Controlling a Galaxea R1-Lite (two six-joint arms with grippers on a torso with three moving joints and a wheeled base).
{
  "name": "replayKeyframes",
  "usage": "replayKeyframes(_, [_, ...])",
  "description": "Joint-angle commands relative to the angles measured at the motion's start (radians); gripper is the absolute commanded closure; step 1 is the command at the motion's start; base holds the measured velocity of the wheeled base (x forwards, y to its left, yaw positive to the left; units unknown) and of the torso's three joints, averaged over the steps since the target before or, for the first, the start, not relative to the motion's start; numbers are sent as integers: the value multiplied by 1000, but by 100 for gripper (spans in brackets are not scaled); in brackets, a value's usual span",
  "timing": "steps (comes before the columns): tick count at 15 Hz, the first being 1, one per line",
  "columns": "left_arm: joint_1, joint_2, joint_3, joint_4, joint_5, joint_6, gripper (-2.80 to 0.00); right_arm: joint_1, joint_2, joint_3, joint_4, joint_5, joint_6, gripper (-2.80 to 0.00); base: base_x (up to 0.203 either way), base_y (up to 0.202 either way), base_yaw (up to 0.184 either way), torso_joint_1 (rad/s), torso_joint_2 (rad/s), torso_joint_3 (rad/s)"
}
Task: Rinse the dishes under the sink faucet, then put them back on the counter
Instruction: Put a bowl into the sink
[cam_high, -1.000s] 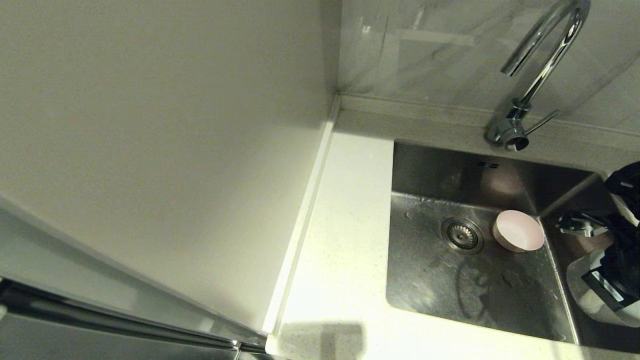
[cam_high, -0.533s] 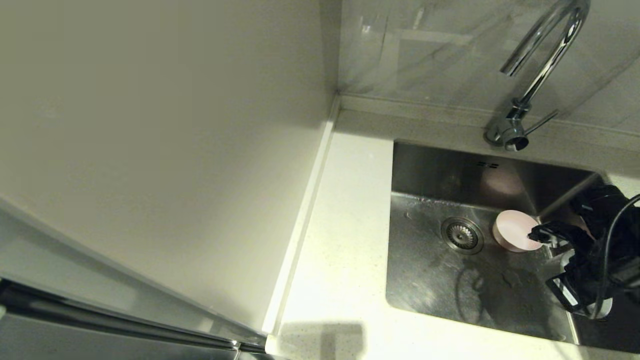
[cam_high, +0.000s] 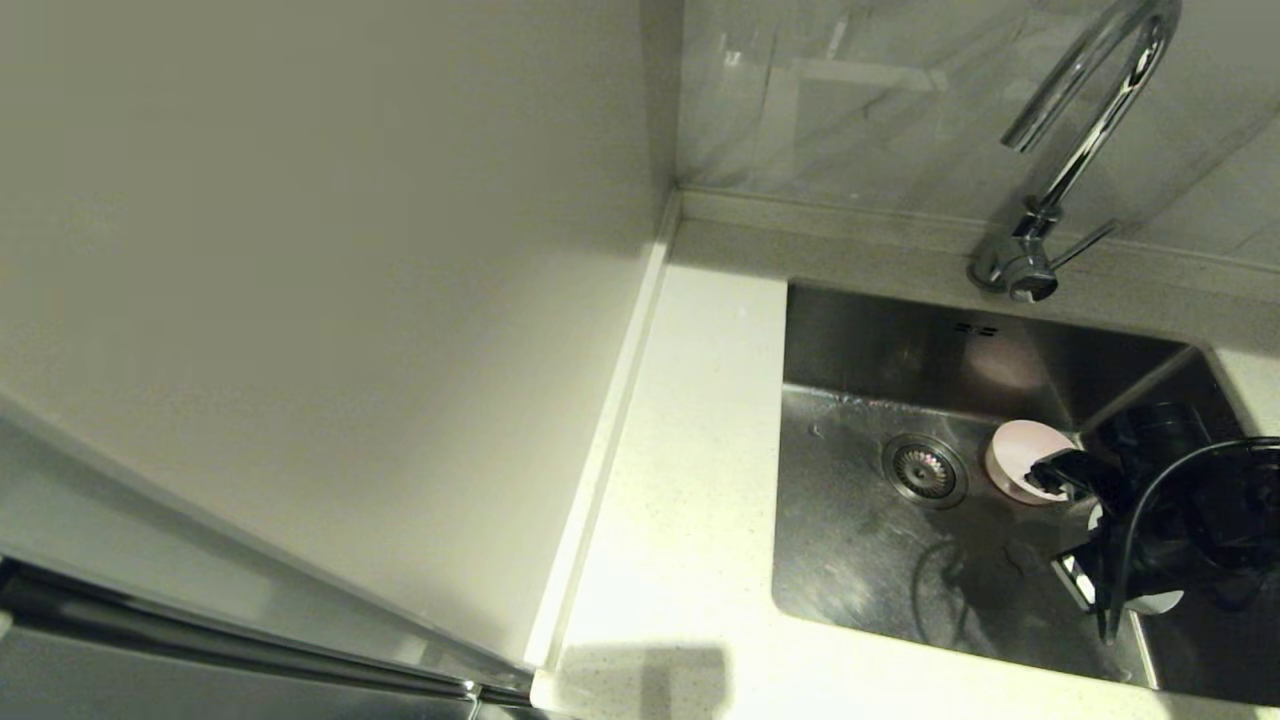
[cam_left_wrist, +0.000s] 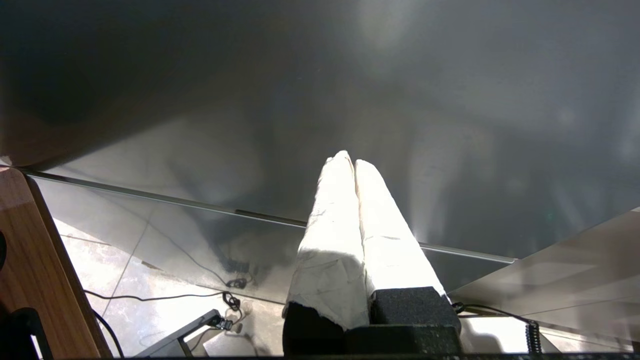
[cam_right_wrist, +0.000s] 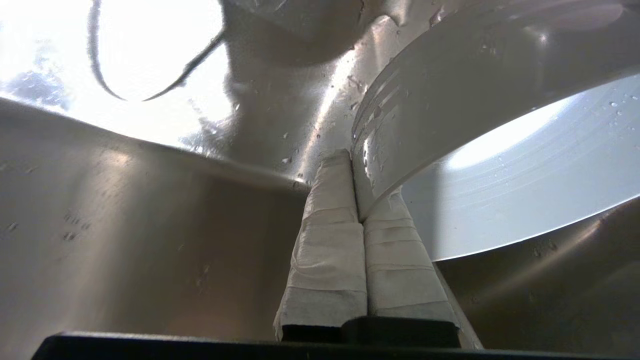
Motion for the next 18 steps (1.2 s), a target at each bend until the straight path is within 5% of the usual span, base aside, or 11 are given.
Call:
replayKeyframes(1, [0, 0, 3, 0, 0, 0, 0, 0, 51, -1, -8, -3, -3, 0, 0, 0, 0, 0, 0, 0])
replayKeyframes(18, [0, 0, 3, 0, 0, 0, 0, -6, 288, -179, -62, -11, 0, 0, 0, 0, 0, 0, 0, 0])
